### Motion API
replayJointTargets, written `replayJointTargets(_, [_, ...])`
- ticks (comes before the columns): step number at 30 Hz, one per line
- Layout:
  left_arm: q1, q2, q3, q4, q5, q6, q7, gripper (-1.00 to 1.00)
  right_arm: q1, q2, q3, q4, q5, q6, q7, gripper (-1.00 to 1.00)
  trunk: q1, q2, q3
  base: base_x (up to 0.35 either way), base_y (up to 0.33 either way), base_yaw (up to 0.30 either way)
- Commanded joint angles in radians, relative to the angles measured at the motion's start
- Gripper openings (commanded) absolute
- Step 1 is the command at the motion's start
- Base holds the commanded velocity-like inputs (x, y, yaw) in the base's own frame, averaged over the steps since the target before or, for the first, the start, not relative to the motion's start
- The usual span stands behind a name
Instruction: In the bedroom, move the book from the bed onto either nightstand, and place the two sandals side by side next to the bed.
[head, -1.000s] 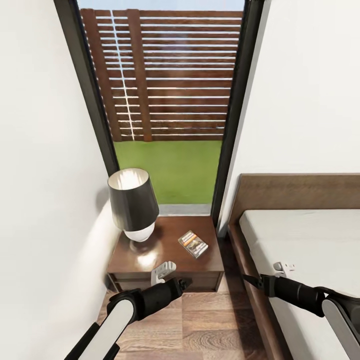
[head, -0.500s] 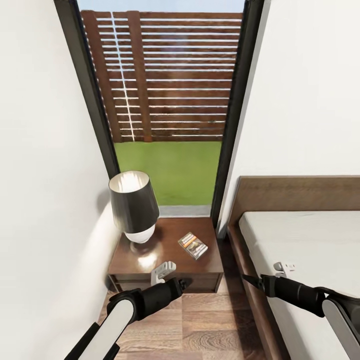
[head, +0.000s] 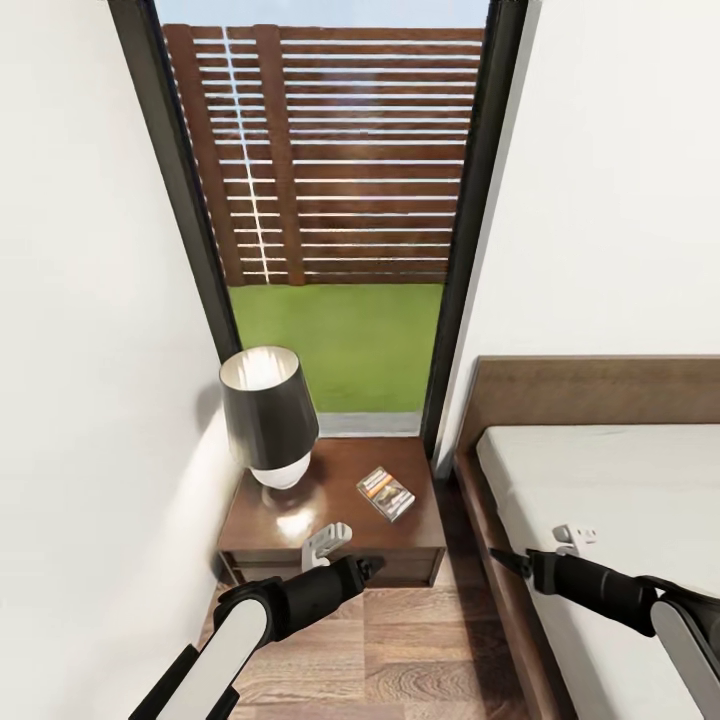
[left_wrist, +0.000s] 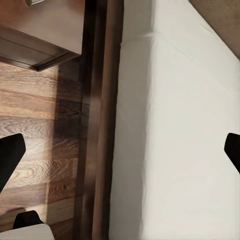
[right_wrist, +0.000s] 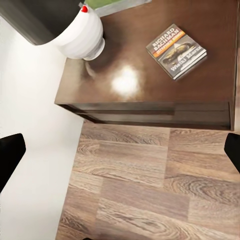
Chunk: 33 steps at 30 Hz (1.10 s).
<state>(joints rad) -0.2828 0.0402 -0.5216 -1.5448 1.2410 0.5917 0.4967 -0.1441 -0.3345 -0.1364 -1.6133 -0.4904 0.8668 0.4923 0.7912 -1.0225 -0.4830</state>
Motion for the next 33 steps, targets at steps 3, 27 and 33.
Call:
replayJointTargets(3, [-0.001,0.001,-0.001,-0.001,0.010,-0.001,0.011,1.00,-0.001,0.000,-0.004,0.000,0.001,0.006,0.005,1.00,-0.012,0.021,0.008,0.000,0.000,0.000])
replayJointTargets(27, [-0.001,-0.001,0.001,-0.001,0.023,-0.004,0.032,1.00,0.000,-0.001,-0.010,0.000,0.001,0.006,0.009,1.00,-0.104,0.189,0.084,0.000,0.000,0.000])
replayJointTargets(33, [0.000,-0.006,-0.002,-0.001,0.024,-0.004,0.054,1.00,0.000,-0.001,-0.011,0.000,0.001,0.006,0.009,1.00,-0.127,0.231,0.102,0.000,0.000,0.000])
